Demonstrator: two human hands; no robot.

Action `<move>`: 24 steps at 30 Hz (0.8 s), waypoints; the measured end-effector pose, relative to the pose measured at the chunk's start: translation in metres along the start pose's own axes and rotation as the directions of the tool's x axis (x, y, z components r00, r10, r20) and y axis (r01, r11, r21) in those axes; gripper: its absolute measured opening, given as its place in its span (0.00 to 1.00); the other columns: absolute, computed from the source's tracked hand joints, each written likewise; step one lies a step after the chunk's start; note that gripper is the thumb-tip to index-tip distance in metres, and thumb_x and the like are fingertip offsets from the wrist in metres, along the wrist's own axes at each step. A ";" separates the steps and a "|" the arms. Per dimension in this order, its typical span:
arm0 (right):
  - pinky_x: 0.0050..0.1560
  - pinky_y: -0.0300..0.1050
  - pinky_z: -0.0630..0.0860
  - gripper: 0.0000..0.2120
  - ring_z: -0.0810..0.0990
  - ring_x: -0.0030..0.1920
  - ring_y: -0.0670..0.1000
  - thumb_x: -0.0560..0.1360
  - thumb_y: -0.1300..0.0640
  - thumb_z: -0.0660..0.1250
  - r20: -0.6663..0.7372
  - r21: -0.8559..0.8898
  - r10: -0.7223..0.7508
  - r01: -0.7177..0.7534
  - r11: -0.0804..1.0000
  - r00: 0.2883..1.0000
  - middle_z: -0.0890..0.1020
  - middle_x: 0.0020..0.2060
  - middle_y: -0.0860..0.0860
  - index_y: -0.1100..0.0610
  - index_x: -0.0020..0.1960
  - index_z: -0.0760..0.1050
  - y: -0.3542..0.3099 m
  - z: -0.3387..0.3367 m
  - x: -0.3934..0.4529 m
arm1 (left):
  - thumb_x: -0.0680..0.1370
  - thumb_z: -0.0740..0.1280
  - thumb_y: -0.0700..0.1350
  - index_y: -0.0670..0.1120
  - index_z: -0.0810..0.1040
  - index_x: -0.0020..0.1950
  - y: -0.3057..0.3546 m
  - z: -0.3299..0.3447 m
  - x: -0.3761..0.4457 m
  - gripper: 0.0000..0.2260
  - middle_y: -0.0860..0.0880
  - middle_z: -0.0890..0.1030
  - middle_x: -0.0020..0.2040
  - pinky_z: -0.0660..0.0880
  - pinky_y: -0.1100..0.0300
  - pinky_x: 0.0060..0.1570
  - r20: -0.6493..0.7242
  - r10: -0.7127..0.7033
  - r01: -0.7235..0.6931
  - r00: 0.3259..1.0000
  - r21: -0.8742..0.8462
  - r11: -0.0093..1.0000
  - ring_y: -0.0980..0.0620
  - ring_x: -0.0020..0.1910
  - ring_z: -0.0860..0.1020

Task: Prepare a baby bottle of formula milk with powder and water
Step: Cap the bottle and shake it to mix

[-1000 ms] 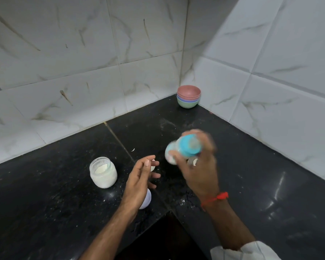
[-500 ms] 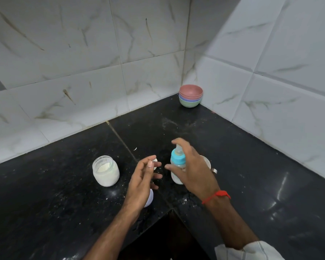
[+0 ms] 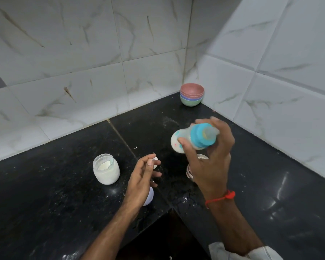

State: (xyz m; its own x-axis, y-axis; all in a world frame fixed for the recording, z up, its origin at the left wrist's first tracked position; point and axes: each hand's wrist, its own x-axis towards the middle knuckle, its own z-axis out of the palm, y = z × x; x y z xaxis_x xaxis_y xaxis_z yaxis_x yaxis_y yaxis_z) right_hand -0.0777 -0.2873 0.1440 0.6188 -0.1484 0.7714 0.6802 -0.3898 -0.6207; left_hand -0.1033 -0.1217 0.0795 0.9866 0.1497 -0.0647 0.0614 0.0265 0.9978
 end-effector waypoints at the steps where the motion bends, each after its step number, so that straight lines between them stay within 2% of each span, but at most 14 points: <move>1: 0.66 0.50 0.77 0.33 0.80 0.64 0.58 0.72 0.62 0.79 0.024 -0.021 -0.014 0.014 1.000 1.000 0.77 0.64 0.59 0.52 0.70 0.64 0.006 0.002 -0.002 | 0.78 0.60 0.60 0.55 0.78 0.66 0.000 0.000 0.000 0.19 0.51 0.85 0.58 0.82 0.51 0.45 -0.001 -0.001 0.001 1.000 0.001 1.000 0.50 0.49 0.85; 2: 0.67 0.50 0.76 0.33 0.78 0.65 0.53 0.73 0.60 0.79 0.145 -0.069 0.026 -0.016 0.997 0.989 0.76 0.65 0.57 0.51 0.71 0.64 0.016 0.003 -0.005 | 0.78 0.60 0.60 0.54 0.78 0.66 0.000 0.001 0.000 0.20 0.51 0.85 0.58 0.81 0.51 0.45 -0.001 -0.001 0.001 1.000 0.001 1.000 0.50 0.48 0.85; 4: 0.67 0.50 0.76 0.35 0.74 0.64 0.41 0.75 0.52 0.78 0.472 -0.266 0.215 -0.094 0.959 0.855 0.75 0.68 0.48 0.44 0.75 0.63 0.031 0.003 -0.015 | 0.78 0.60 0.59 0.54 0.77 0.67 0.000 0.003 0.000 0.20 0.51 0.85 0.59 0.81 0.50 0.46 0.006 -0.002 0.002 1.000 0.002 1.000 0.49 0.49 0.85; 5: 0.66 0.49 0.76 0.35 0.73 0.63 0.39 0.75 0.50 0.77 0.509 -0.304 0.228 -0.074 0.950 0.830 0.74 0.68 0.46 0.43 0.76 0.62 0.034 0.001 -0.018 | 0.78 0.60 0.59 0.54 0.77 0.67 0.001 0.004 -0.001 0.20 0.52 0.85 0.59 0.81 0.50 0.46 0.010 -0.003 0.003 1.000 0.003 1.000 0.48 0.50 0.85; 8: 0.69 0.42 0.74 0.36 0.76 0.66 0.44 0.72 0.55 0.80 0.236 -0.089 0.064 -0.044 0.995 0.970 0.75 0.67 0.45 0.50 0.73 0.64 0.020 -0.004 -0.009 | 0.78 0.60 0.60 0.54 0.78 0.67 0.001 0.002 0.001 0.20 0.51 0.85 0.58 0.81 0.52 0.45 0.007 -0.003 0.003 1.000 -0.004 1.000 0.47 0.50 0.85; 10: 0.67 0.51 0.77 0.34 0.80 0.64 0.59 0.71 0.63 0.80 -0.005 0.028 -0.032 0.032 0.999 0.999 0.77 0.64 0.54 0.55 0.70 0.64 0.008 -0.004 -0.002 | 0.78 0.60 0.60 0.54 0.78 0.66 0.001 0.001 0.001 0.20 0.51 0.85 0.58 0.81 0.52 0.45 0.000 -0.007 0.007 1.000 -0.009 1.000 0.46 0.50 0.85; 11: 0.65 0.55 0.78 0.33 0.81 0.62 0.63 0.71 0.66 0.80 -0.045 0.024 -0.057 0.058 0.998 0.997 0.77 0.63 0.57 0.58 0.68 0.65 0.007 -0.002 -0.001 | 0.78 0.60 0.60 0.54 0.78 0.66 0.001 0.001 0.001 0.20 0.51 0.85 0.58 0.81 0.53 0.44 -0.002 -0.006 0.006 1.000 -0.014 1.000 0.47 0.50 0.85; 13: 0.64 0.55 0.78 0.31 0.80 0.63 0.56 0.72 0.63 0.79 0.143 -0.074 0.053 -0.042 0.996 0.988 0.78 0.64 0.56 0.62 0.69 0.68 0.017 0.004 -0.003 | 0.80 0.60 0.58 0.53 0.78 0.66 0.001 0.004 0.001 0.19 0.51 0.85 0.58 0.80 0.54 0.43 -0.003 -0.011 0.011 1.000 -0.023 1.000 0.49 0.48 0.84; 15: 0.67 0.52 0.76 0.33 0.76 0.65 0.44 0.74 0.52 0.77 0.444 -0.250 0.207 -0.102 0.963 0.872 0.77 0.67 0.49 0.50 0.75 0.67 0.026 0.005 -0.013 | 0.83 0.60 0.53 0.51 0.78 0.67 0.003 0.008 0.000 0.15 0.50 0.85 0.58 0.78 0.56 0.41 0.008 -0.012 0.012 1.000 -0.035 0.999 0.51 0.46 0.84; 17: 0.69 0.45 0.75 0.34 0.75 0.65 0.41 0.74 0.50 0.78 0.396 -0.197 0.152 -0.078 0.977 0.906 0.76 0.68 0.44 0.46 0.75 0.65 0.021 0.002 -0.014 | 0.83 0.60 0.52 0.50 0.78 0.67 0.004 0.008 0.000 0.15 0.49 0.85 0.58 0.78 0.56 0.41 0.019 -0.003 0.004 1.000 -0.045 0.999 0.50 0.46 0.83; 19: 0.68 0.40 0.74 0.36 0.78 0.65 0.46 0.72 0.56 0.80 0.143 -0.083 0.081 -0.070 0.994 0.986 0.77 0.67 0.46 0.49 0.73 0.65 0.009 -0.001 -0.009 | 0.80 0.61 0.56 0.50 0.78 0.67 0.003 0.006 0.001 0.19 0.49 0.85 0.58 0.78 0.53 0.43 0.011 0.001 0.000 1.000 -0.049 0.999 0.49 0.47 0.83; 21: 0.67 0.47 0.76 0.35 0.80 0.65 0.53 0.72 0.60 0.80 -0.013 -0.029 0.047 -0.047 0.998 0.999 0.78 0.65 0.54 0.52 0.71 0.64 0.008 0.003 -0.009 | 0.79 0.61 0.58 0.52 0.78 0.67 0.001 0.004 0.001 0.20 0.49 0.85 0.58 0.79 0.51 0.44 0.005 -0.001 0.001 1.000 -0.047 0.999 0.48 0.48 0.84; 22: 0.67 0.50 0.76 0.34 0.79 0.66 0.52 0.72 0.60 0.80 0.021 -0.034 0.059 -0.058 0.998 0.998 0.78 0.64 0.54 0.52 0.71 0.64 0.013 0.006 -0.011 | 0.79 0.60 0.58 0.52 0.78 0.66 0.001 0.004 0.001 0.20 0.50 0.85 0.58 0.79 0.51 0.44 0.002 -0.002 0.002 1.000 -0.048 0.999 0.48 0.48 0.84; 24: 0.68 0.52 0.75 0.33 0.75 0.67 0.42 0.75 0.52 0.78 0.328 -0.154 0.183 -0.139 0.978 0.927 0.76 0.67 0.48 0.47 0.74 0.65 0.022 0.010 -0.018 | 0.81 0.60 0.55 0.51 0.78 0.66 0.001 0.006 0.000 0.17 0.49 0.85 0.58 0.79 0.53 0.42 0.003 -0.003 0.003 1.000 -0.047 0.999 0.49 0.47 0.83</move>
State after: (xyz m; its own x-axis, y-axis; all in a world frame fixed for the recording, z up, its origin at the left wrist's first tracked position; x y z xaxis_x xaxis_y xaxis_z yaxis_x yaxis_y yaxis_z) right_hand -0.0696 -0.2840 0.1147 0.8269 0.0888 0.5553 0.5189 -0.5011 -0.6926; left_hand -0.1023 -0.1277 0.0807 0.9869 0.1466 -0.0674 0.0572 0.0731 0.9957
